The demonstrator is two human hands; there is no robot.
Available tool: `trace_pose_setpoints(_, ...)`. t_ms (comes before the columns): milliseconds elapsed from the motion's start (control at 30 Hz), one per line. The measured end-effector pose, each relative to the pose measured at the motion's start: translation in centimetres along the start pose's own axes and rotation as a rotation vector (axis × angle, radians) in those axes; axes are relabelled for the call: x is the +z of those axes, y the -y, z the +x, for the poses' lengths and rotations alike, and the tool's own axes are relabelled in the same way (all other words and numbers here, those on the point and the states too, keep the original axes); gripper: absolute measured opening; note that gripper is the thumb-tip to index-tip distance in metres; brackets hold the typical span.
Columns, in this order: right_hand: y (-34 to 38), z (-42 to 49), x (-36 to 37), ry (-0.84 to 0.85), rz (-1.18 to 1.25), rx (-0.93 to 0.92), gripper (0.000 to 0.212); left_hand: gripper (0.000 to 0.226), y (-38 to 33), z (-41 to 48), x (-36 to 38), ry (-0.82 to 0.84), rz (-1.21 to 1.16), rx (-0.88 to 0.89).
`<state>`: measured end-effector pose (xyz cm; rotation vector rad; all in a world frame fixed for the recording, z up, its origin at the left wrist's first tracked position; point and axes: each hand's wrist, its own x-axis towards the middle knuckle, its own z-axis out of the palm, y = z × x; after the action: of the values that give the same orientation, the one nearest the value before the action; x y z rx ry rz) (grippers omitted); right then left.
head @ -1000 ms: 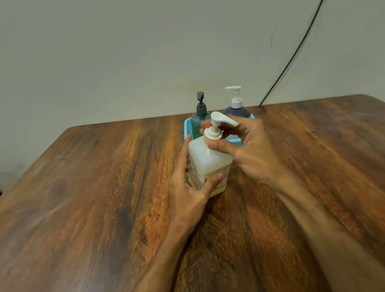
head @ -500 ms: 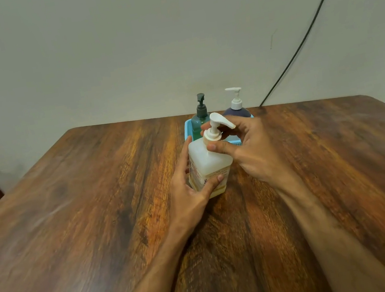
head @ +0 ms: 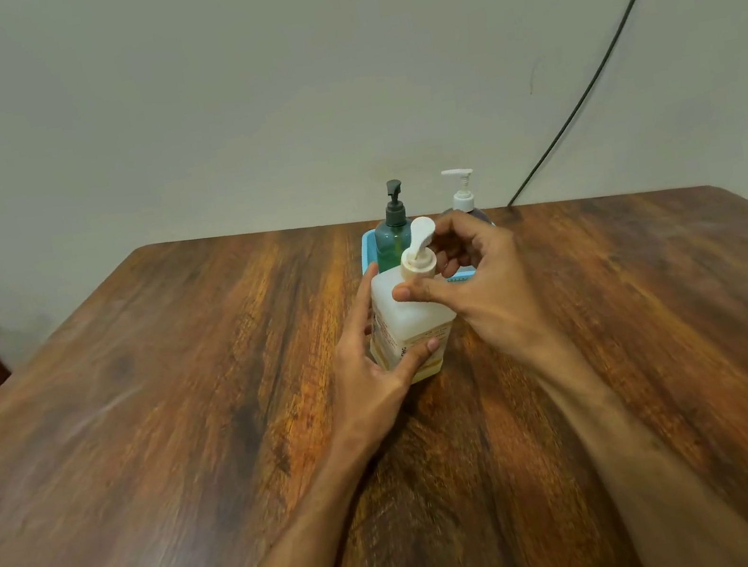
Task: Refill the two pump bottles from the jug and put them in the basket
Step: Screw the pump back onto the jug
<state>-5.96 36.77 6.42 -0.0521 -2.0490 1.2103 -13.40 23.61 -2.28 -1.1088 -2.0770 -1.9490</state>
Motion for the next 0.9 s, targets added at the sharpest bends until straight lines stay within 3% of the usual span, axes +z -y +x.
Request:
trace_pose_setpoints(367, -0.42, 0.07, -0.45, 0.051, -0.016, 0.031, 0.045, 0.098, 0.06, 0.0, -0.02, 0.006, -0.007, -0.013)
trace_pose_setpoints(733, -0.31, 0.0, -0.13, 0.022, -0.017, -0.002, 0.034, 0.097, 0.06, -0.02, 0.07, -0.001, -0.001, 0.006)
trace_pose_setpoints(900, 0.03, -0.09, -0.24, 0.039, 0.021, 0.016, 0.058, 0.098, 0.02, -0.05, 0.04, 0.007, -0.01, -0.006)
